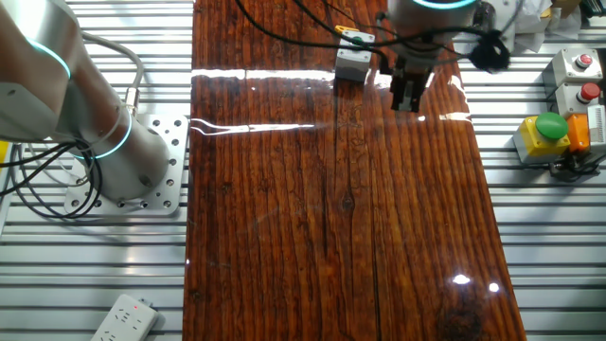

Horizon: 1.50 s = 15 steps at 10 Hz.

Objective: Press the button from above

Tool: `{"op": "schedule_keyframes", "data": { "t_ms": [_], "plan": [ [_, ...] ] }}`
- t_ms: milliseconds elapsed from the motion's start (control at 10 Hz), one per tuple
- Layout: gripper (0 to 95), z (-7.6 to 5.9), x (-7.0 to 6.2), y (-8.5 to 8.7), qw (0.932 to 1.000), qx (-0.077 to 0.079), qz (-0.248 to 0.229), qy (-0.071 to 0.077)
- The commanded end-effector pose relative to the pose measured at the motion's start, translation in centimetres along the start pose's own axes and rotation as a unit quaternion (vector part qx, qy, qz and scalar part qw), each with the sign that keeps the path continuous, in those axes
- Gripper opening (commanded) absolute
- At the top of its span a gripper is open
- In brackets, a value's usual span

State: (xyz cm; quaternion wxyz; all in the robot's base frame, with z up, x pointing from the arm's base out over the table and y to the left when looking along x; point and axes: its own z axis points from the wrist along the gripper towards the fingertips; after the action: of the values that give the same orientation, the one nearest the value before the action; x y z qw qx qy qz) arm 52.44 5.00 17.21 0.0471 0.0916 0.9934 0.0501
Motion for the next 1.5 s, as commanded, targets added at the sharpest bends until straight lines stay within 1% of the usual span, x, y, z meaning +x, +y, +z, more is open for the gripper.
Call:
{"op": "schedule_keyframes", "data": {
  "t_ms": [100,500,800,1100,1300,1400,1500],
  "plan": [
    [0.0,0.0,0.2,0.3,1.0000,0.004,0.001,0.000],
    [0.0,0.5,0.9,1.7,0.9998,0.010,0.015,-0.007],
    [0.0,0.6,1.5,2.6,0.9996,0.010,0.019,-0.017],
    [0.0,0.8,2.0,3.6,0.9994,0.010,0.025,-0.022],
    [0.0,0.5,1.8,3.9,0.9994,0.009,0.025,-0.022],
    [0.0,0.1,1.3,4.8,0.9993,0.007,0.033,-0.019],
    [0.0,-0.3,0.8,5.7,0.9993,0.013,0.035,-0.008]
  ]
}}
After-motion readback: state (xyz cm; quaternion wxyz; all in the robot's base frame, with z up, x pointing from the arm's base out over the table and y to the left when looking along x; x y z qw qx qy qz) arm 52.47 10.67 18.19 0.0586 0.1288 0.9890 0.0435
